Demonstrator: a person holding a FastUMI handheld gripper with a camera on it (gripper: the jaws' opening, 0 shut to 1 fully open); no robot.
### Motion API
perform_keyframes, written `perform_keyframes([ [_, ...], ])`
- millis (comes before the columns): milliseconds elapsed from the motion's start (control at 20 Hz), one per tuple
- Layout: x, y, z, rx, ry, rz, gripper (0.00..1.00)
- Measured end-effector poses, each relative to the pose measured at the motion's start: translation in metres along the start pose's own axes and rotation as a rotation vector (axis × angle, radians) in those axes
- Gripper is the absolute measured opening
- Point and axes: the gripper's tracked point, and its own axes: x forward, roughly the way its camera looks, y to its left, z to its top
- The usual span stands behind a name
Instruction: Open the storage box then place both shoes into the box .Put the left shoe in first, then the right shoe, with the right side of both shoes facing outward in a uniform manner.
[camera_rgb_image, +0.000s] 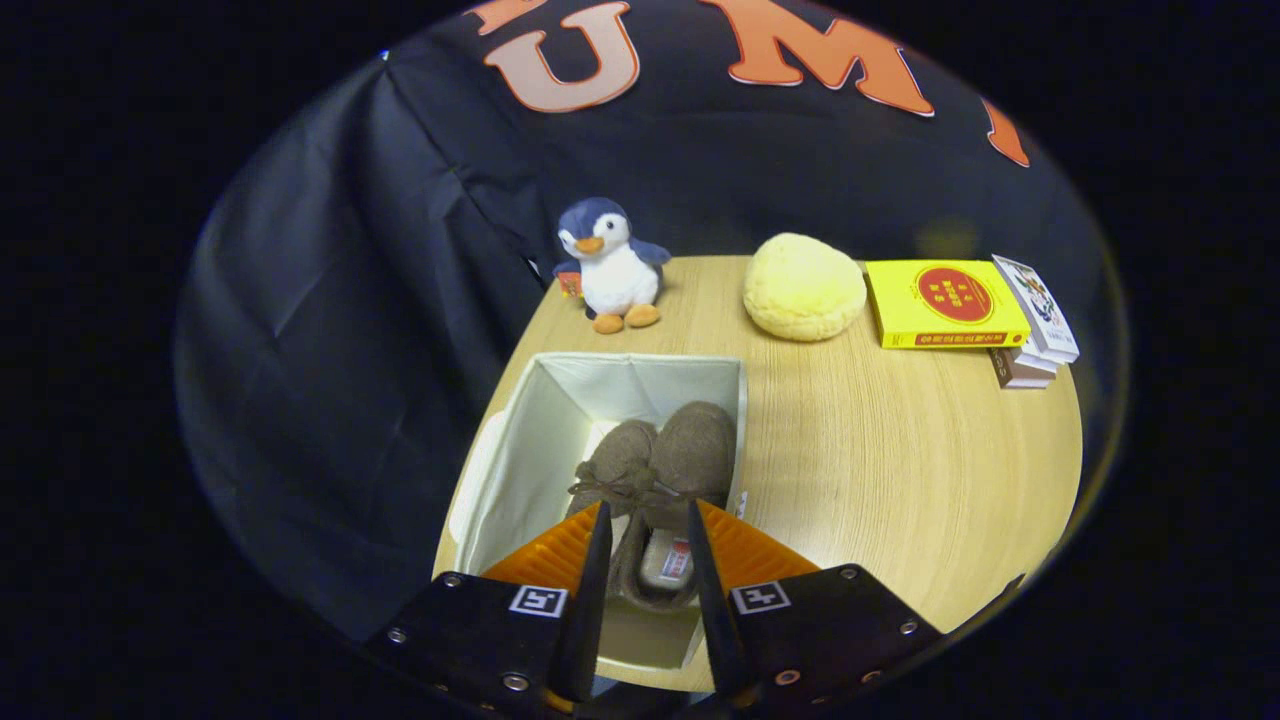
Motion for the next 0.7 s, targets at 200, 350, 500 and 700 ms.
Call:
perform_keyframes([
  [200,-0.039,-0.008,0.025,-0.092,-0.139,0.019,0.66],
  [350,-0.076,-0.013,0.037,-0.088,-0.216,0.05,0.76],
  [500,-0.115,-0.027,0.045,-0.089,-0.28,0.065,0.85],
  [700,-0.163,-0.056,0.068,-0.118,-0.423,0.053,0.9],
])
